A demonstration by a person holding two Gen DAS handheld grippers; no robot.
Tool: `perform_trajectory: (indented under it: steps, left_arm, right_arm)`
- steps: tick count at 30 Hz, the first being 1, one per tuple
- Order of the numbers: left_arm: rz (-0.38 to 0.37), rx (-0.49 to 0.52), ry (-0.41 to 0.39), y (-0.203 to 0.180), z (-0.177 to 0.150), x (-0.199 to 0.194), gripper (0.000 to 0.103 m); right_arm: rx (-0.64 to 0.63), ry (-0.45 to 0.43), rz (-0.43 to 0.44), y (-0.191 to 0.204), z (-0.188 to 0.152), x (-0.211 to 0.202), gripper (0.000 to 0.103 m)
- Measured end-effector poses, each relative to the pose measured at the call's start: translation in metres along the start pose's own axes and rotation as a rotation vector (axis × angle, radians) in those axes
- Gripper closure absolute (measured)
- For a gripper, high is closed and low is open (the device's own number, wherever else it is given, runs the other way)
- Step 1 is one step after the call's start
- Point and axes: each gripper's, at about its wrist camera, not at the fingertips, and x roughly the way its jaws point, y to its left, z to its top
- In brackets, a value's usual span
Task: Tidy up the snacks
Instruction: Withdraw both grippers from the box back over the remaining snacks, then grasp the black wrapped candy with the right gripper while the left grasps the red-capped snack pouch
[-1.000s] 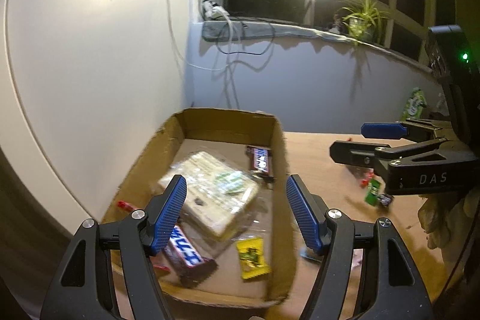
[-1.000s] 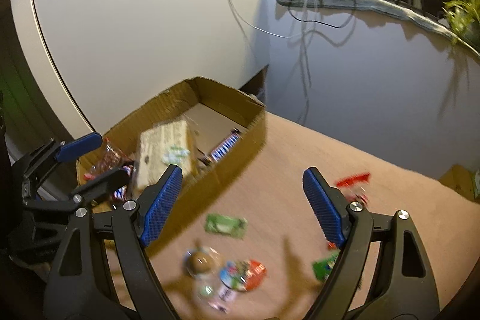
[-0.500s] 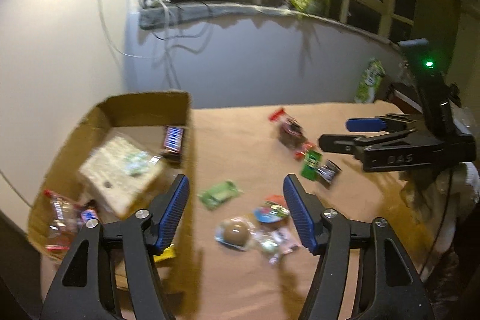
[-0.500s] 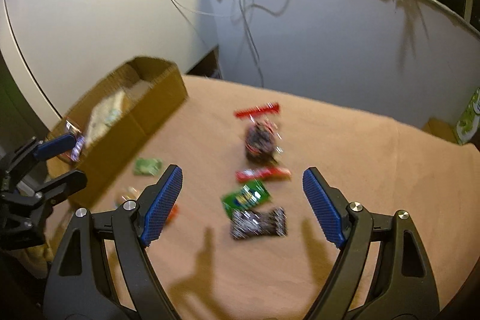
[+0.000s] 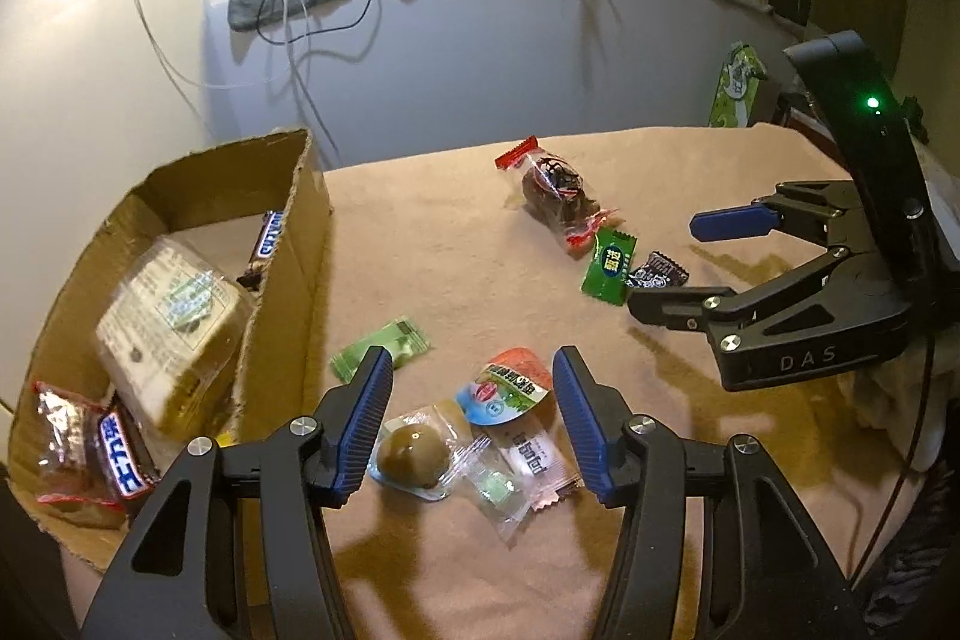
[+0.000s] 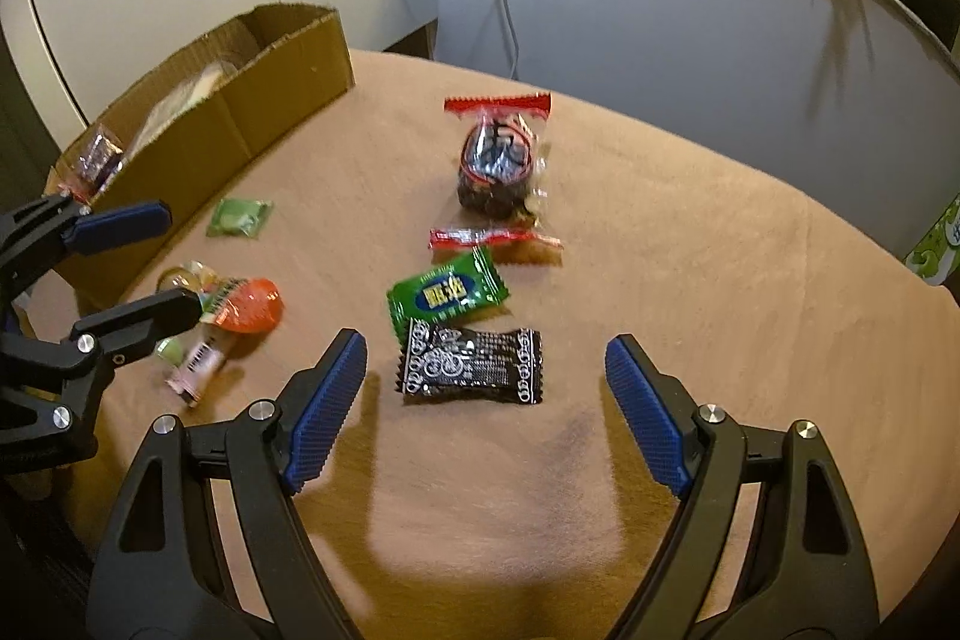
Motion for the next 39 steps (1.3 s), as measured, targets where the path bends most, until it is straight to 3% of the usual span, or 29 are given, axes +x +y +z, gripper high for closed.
perform_trajectory:
  steps: [7,9,16,27,39]
  left_arm:
    - [-0.010,0.047,0.041,-0.014,-0.006,0.014,0.056]
    - [-0.009,0.039,0.051,-0.012,-0.006,0.017,0.056]
    - [-0.047,-0.015,0.104,-0.001,-0.003,0.029,0.057]
    - [-0.046,-0.025,0.103,-0.002,-0.005,0.030,0.070]
    - [-0.060,-0.032,0.063,-0.001,-0.001,0.019,0.072]
  right_arm:
    - [-0.015,0.017,-0.008,0.003,-0.004,0.006,0.018]
    - [-0.016,0.023,-0.010,0.004,-0.004,0.009,0.024]
    - [-0.012,0.027,-0.009,0.003,-0.007,0.011,0.029]
    - [0.001,0.018,0.003,-0.001,-0.008,0.005,0.065]
    - [0.024,0.002,0.017,-0.006,-0.012,-0.003,0.070]
